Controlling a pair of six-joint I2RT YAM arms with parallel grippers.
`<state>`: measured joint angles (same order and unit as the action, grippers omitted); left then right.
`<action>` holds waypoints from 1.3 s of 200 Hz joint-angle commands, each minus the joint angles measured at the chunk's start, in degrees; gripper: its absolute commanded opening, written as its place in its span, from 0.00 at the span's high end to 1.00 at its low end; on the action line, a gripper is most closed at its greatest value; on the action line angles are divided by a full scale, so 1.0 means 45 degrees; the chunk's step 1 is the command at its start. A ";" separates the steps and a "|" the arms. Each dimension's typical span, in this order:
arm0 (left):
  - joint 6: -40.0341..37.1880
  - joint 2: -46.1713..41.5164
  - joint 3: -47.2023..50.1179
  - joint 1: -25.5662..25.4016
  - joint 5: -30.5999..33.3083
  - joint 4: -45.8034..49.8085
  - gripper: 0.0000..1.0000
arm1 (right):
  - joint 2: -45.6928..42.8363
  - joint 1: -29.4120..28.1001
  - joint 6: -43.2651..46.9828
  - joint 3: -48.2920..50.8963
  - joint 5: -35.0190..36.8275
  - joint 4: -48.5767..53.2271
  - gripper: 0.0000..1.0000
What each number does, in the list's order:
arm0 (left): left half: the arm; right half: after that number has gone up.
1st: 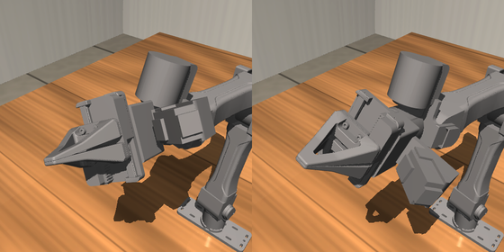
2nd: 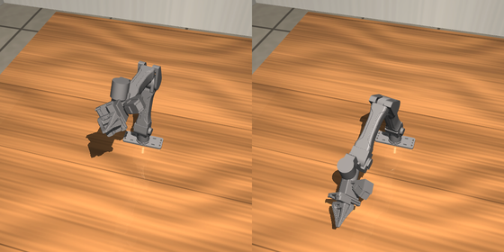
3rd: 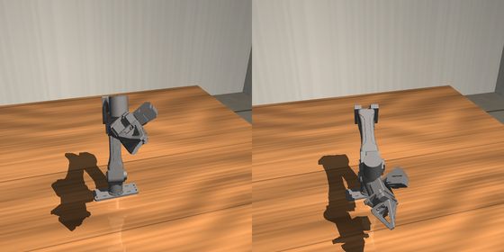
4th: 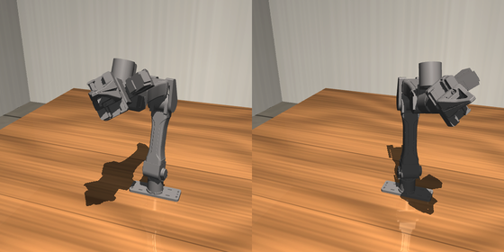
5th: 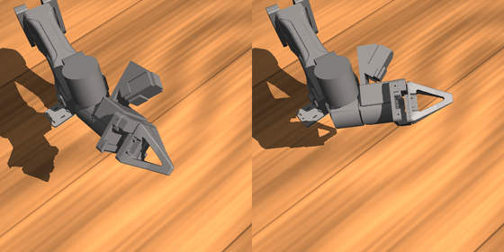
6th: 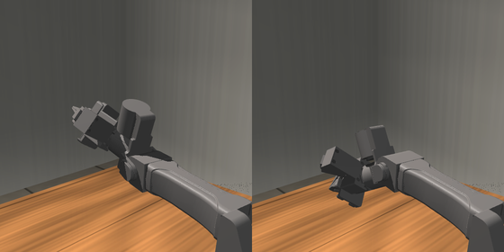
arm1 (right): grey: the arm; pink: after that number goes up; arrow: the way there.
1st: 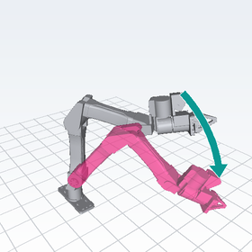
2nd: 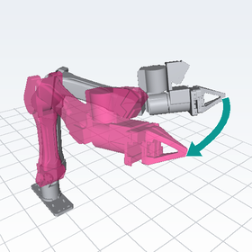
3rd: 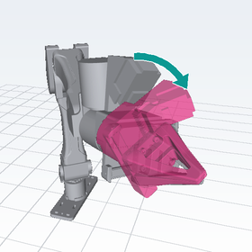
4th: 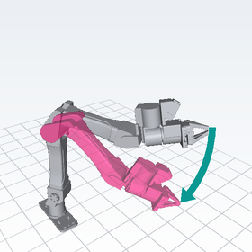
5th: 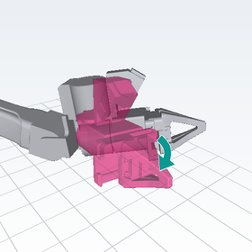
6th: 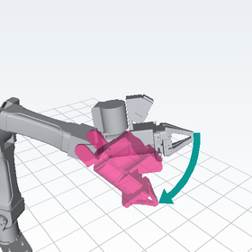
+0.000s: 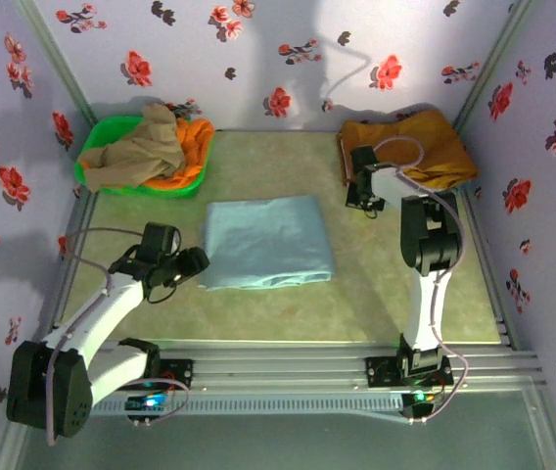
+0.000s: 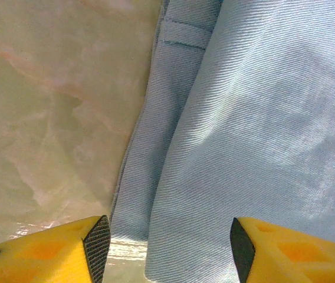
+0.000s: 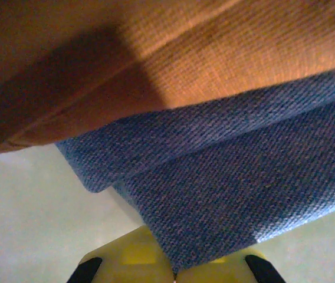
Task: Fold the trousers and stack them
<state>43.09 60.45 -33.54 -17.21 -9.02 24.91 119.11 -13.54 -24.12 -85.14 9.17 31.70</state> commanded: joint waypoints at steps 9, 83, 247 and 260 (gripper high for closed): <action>-0.0299 0.0345 -0.0308 0.0099 -0.0096 0.0227 0.40 | -0.0673 -0.2038 -0.0895 0.1675 -0.1486 0.0240 1.00; -0.1008 0.2373 -0.1418 0.0115 -0.0301 -0.0124 0.06 | -0.4252 -0.2675 -0.1109 0.2692 -0.2062 0.1641 0.39; -0.1874 0.7192 -0.1837 0.0470 -0.2059 -0.3169 0.67 | -0.3734 -0.2545 -0.0593 0.5606 -0.7943 -0.1254 0.90; -0.1990 0.6920 -0.1786 0.0473 -0.2053 -0.3018 0.83 | -0.4000 -0.2501 -0.0587 0.5625 -0.7884 -0.1152 1.00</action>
<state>35.16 90.48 -44.38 -13.96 -12.51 14.33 103.15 -25.32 -26.89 -61.17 -24.82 26.79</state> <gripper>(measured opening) 0.287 0.078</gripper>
